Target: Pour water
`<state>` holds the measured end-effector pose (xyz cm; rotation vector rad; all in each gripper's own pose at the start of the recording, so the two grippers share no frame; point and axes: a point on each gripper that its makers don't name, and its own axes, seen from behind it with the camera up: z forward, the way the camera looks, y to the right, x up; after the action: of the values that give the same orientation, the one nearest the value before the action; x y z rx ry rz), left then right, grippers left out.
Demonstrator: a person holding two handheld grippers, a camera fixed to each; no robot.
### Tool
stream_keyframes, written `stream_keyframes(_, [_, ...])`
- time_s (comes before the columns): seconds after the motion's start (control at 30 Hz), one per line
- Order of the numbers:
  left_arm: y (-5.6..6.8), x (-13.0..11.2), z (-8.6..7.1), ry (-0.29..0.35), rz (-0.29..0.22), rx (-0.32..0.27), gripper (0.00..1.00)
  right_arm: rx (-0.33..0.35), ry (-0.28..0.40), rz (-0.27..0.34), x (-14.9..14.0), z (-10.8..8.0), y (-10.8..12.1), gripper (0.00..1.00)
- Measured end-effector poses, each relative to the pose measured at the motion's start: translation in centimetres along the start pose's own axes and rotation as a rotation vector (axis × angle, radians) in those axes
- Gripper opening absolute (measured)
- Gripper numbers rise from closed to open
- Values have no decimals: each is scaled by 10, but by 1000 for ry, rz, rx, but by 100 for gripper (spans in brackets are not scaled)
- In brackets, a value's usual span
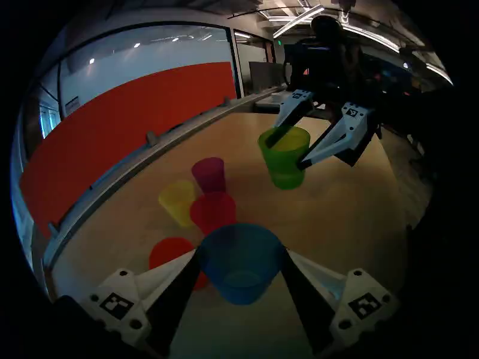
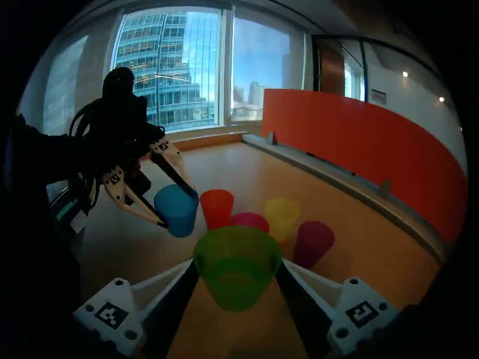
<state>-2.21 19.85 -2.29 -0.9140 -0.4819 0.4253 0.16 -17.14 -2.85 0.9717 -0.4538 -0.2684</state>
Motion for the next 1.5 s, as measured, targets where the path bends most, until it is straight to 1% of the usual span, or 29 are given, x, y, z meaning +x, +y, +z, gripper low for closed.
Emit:
stream_keyframes(0.2, [-1, -8, 9, -21, -8, -24, 89, 3, -31, -8, -11, 7, 3, 90])
stream_keyframes(0.5, [2, -23, 19, -51, -15, -49, 89, 6, -76, -25, -28, 16, 5, 89])
stream_keyframes(0.87, [3, -34, 26, -69, -17, -62, 89, 10, -115, -34, -43, 22, 6, 90])
stream_keyframes(1.1, [6, -41, 29, -76, -21, -70, 89, 18, -125, -28, -48, 25, 4, 89])
stream_keyframes(1.3, [8, -42, 28, -69, -36, -80, 89, 16, -136, -30, -54, 28, 3, 90])
stream_keyframes(1.5, [7, -46, 25, -71, -38, -82, 89, 13, -143, -30, -58, 31, 2, 89])
